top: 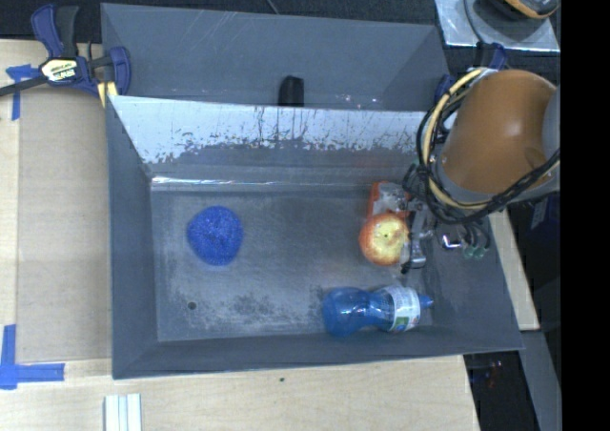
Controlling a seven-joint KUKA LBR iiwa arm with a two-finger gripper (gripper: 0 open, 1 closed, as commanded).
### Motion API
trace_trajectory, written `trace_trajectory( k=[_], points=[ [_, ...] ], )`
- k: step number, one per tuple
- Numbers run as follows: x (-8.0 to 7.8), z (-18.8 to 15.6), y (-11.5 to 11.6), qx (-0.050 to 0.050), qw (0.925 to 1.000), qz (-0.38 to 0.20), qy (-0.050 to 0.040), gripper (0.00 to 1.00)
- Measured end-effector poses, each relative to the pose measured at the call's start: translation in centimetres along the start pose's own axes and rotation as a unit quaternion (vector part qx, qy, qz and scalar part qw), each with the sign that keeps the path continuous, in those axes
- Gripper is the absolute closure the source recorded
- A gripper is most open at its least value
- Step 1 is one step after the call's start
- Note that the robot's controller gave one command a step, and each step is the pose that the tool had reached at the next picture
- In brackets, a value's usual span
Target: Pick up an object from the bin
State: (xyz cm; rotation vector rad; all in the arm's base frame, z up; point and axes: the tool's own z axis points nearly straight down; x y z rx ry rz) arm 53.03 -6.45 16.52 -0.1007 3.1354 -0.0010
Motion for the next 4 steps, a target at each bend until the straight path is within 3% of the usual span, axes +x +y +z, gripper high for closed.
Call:
trace_trajectory(
  k=[1, 2, 3, 4],
  points=[
    [-1.3, 2.7, 2.9, 0.0, 0.998, 0.063, 0.0001, 0.0],
    [-1.3, 3.1, 4.1, 0.0, 0.9999, 0.014, 0.0009, 0.0],
    [-2.6, 1.2, 5.0, 0.0, 0.9955, 0.094, -0.0016, 1.0],
    [-2.5, 1.2, 5.0, 0.0, 0.9956, 0.094, -0.0015, 1.0]
  ],
)
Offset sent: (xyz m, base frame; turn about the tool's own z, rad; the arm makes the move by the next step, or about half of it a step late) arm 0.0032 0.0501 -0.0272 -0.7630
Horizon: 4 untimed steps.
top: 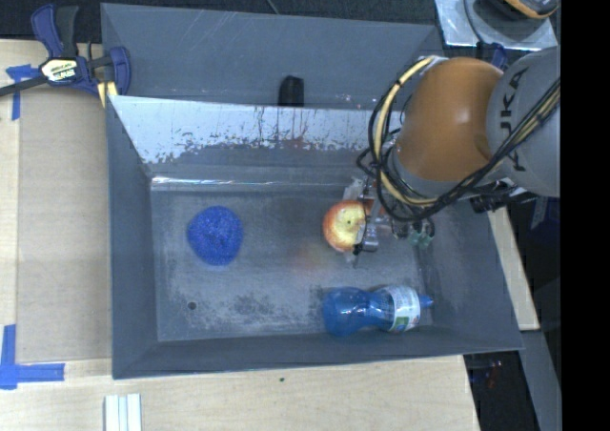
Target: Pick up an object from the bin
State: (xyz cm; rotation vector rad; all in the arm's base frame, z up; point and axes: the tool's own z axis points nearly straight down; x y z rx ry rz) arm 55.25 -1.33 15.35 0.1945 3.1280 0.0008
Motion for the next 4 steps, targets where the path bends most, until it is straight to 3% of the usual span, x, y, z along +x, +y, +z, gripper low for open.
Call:
trace_trajectory(
  k=[1, 2, 3, 4],
  points=[
    [-0.3, -0.2, 0.6, 0.0, 1.0, -0.008, -0.002, 1.0],
    [-0.6, -7.1, 0.8, 0.0, 1.0, -0.003, 0.0, 1.0],
    [0.5, -13.6, 0.8, 0.0, 0.9998, 0.018, 0.0019, 1.0],
    [-0.3, -6.7, 3.9, 0.0, 0.9998, 0.021, -0.0038, 1.0]
  ],
)
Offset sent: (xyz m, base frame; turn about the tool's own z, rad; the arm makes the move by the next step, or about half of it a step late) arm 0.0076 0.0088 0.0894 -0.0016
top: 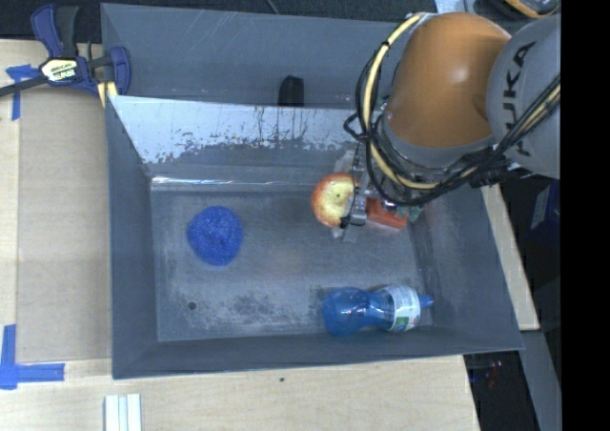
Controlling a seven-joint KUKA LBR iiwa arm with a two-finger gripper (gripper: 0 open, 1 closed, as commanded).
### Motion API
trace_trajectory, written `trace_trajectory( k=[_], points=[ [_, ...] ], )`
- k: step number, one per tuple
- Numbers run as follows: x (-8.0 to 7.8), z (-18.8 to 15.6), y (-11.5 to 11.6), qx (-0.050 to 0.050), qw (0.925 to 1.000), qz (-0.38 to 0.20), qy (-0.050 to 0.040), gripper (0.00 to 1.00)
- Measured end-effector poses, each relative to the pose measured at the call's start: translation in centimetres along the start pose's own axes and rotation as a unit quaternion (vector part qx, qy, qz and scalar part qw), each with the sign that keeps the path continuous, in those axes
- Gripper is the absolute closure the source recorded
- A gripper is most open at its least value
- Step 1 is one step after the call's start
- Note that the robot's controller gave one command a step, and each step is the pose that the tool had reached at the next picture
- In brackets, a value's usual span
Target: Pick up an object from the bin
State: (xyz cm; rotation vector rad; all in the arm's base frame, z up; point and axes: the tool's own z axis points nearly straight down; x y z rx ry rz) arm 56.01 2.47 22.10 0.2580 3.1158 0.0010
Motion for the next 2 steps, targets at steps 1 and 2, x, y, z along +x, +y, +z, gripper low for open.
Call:
trace_trajectory(
  k=[1, 2],
  points=[
    [3.1, 4.0, 0.5, 0.0, 0.9986, 0.052, -0.0049, 1.0],
    [0.6, 2.6, 1.1, 0.0, 0.9996, 0.026, -0.0029, 1.0]
  ],
)
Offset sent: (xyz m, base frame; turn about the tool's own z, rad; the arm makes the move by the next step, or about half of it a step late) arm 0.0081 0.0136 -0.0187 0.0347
